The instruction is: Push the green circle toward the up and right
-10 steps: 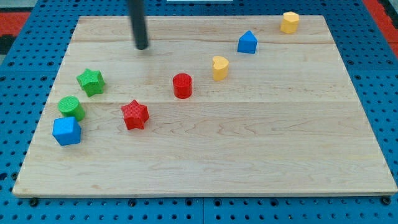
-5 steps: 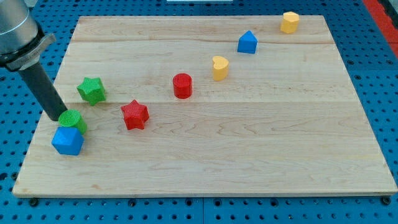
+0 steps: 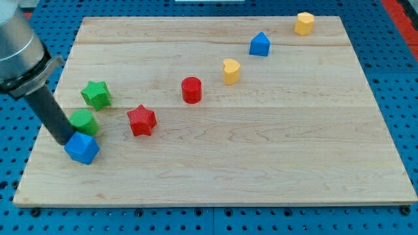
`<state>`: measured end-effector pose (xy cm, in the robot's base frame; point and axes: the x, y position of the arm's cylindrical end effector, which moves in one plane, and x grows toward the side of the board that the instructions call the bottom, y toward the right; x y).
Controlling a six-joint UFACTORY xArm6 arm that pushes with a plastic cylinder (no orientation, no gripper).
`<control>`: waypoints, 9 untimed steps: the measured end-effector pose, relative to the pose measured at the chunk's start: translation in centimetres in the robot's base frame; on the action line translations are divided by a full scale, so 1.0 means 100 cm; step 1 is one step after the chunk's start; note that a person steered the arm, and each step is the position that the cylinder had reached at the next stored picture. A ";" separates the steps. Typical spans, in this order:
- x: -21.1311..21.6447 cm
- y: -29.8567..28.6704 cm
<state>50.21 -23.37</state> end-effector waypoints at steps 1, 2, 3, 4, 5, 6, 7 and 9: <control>-0.019 0.028; -0.050 0.057; -0.095 0.079; -0.130 0.120; -0.168 0.175; -0.191 0.192; -0.224 0.186; -0.231 0.188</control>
<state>27.14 -4.54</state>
